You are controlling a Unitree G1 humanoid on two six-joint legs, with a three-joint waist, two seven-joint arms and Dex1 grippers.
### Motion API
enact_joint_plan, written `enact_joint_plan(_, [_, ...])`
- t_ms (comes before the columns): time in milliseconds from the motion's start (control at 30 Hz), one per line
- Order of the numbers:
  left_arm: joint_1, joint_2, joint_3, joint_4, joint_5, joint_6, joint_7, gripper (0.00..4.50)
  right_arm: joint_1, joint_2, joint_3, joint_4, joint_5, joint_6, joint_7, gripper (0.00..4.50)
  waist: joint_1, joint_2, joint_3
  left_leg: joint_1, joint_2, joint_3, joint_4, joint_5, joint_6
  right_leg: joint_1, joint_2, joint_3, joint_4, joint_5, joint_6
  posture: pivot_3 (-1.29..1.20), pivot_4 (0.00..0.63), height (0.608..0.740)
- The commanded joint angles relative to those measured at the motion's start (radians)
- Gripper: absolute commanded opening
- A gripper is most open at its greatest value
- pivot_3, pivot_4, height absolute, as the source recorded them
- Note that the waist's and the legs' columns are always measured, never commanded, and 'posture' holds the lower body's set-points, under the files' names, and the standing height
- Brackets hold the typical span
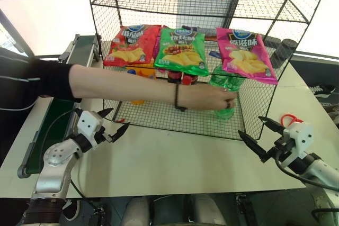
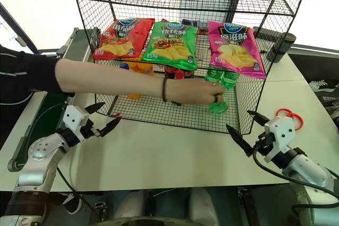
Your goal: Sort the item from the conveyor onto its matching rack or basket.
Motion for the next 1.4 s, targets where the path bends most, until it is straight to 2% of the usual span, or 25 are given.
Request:
enact_joint_plan(33, [-0.013,0.004,0.007,-0.025,-0.008,-0.003,-0.004,4.50,-0.005,-0.003,-0.022,-0.027,0.004,-0.010,-0.007,4.46,0.000,0.000,0.000,0.000,0.000,0.000,0.000,0.000,0.000,0.000,0.000,0.000,0.000,0.000,0.000,0.00,0.150,0.740])
enact_joint_plan(500, [-0.010,-0.003,0.007,-0.030,-0.008,0.000,0.005,4.50,-0.032,-0.007,-0.001,-0.028,0.001,-0.005,-0.013,4.46,0.000,0.000,0.000,0.000,0.000,0.000,0.000,0.000,0.000,0.000,0.000,0.000,0.000,0.000,0.001,0.00,0.150,0.740])
enact_joint_plan(800, [0.005,0.006,0.057,-0.051,-0.036,0.035,0.034,4.50,-0.062,-0.013,0.018,-0.026,-0.001,0.005,-0.013,4.46,0.000,0.000,0.000,0.000,0.000,0.000,0.000,0.000,0.000,0.000,0.001,0.000,0.000,0.000,0.001,0.00,0.150,0.740])
enact_joint_plan(1000, [-0.009,0.000,0.165,-0.087,-0.130,0.158,0.112,4.50,-0.102,-0.013,0.042,-0.017,-0.002,0.018,-0.015,4.46,-0.001,0.000,0.000,0.000,0.000,0.000,0.000,0.000,0.000,0.000,0.001,0.000,0.000,0.001,0.001,0.00,0.150,0.740])
enact_joint_plan(1233, [0.052,-0.026,0.316,-0.155,-0.252,0.245,0.192,4.50,-0.158,-0.004,0.089,-0.002,-0.004,0.031,-0.009,4.46,-0.002,0.000,0.000,0.000,0.001,0.000,0.000,0.000,0.000,0.000,0.001,0.000,0.000,0.001,0.001,0.00,0.150,0.740])
enact_joint_plan(1400, [0.013,-0.070,0.411,-0.065,-0.199,0.186,0.361,4.50,-0.210,0.009,0.153,0.009,-0.006,0.030,0.003,4.46,0.001,-0.001,0.000,0.000,0.000,0.000,0.001,0.000,0.000,0.000,0.001,0.000,0.000,0.001,0.001,0.00,0.150,0.740])
